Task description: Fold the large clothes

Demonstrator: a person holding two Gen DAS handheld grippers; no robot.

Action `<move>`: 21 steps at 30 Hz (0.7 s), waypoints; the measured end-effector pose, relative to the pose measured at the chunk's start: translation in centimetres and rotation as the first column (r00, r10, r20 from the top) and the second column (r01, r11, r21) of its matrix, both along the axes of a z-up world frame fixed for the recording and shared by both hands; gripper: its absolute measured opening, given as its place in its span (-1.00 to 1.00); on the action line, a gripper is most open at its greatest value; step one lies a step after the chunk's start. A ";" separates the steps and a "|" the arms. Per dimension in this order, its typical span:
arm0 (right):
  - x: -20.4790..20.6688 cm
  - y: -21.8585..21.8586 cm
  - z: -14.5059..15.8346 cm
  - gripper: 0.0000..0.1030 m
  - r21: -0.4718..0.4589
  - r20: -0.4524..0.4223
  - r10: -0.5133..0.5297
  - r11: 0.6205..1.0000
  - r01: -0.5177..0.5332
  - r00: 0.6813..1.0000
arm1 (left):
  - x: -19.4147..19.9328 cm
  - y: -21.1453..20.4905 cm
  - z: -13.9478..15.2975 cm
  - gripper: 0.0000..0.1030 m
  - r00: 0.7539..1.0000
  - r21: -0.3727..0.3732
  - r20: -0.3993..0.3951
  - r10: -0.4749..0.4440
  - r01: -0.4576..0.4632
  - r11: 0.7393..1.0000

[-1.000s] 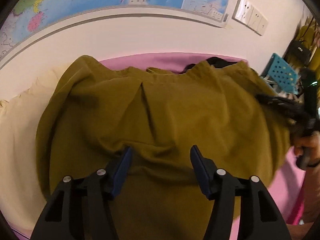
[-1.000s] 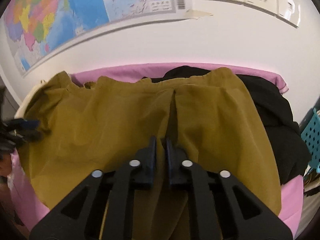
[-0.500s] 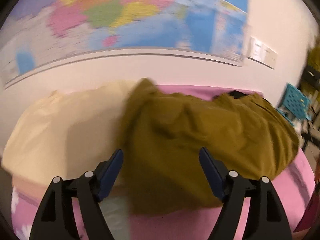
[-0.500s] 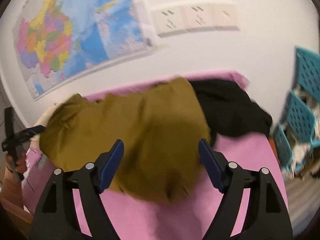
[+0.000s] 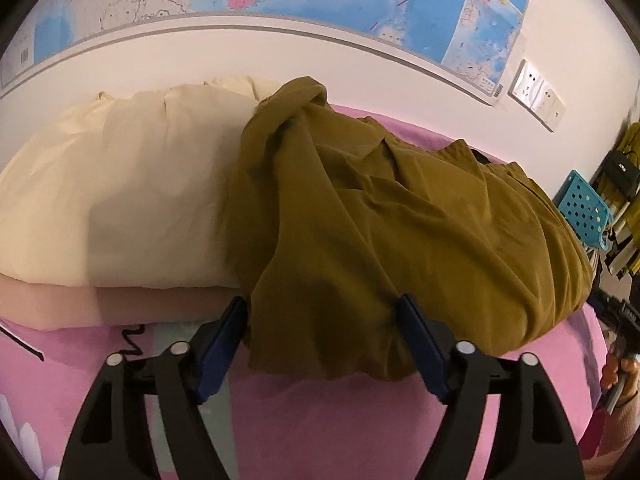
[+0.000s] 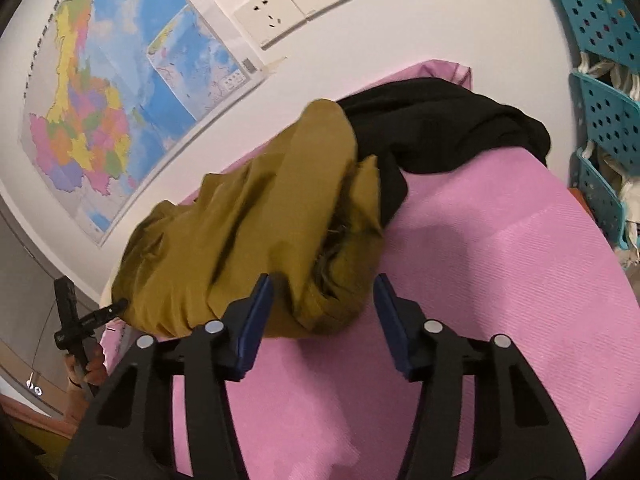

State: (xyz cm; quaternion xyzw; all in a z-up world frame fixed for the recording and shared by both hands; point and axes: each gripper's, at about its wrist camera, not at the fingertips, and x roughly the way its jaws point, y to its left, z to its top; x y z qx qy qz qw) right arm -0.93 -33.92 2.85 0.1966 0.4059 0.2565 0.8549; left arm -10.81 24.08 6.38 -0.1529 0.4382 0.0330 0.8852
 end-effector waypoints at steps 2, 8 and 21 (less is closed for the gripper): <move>0.1 0.8 -0.4 -0.17 -0.015 -0.005 0.026 1.000 -0.026 1.000 | 0.6 -0.3 -0.2 0.24 1.000 -0.001 -0.011 0.010 -0.010 1.000; 1.6 2.1 -0.1 -0.74 -0.027 0.030 0.042 0.999 -0.042 0.999 | 0.8 -0.1 -0.1 -0.37 0.999 -0.044 -0.023 0.044 -0.045 0.998; -1.8 -3.9 5.8 -0.90 -0.031 0.107 -0.067 0.997 0.071 0.992 | -2.2 0.3 0.3 -0.76 0.998 -0.266 -0.060 -0.007 -0.009 0.964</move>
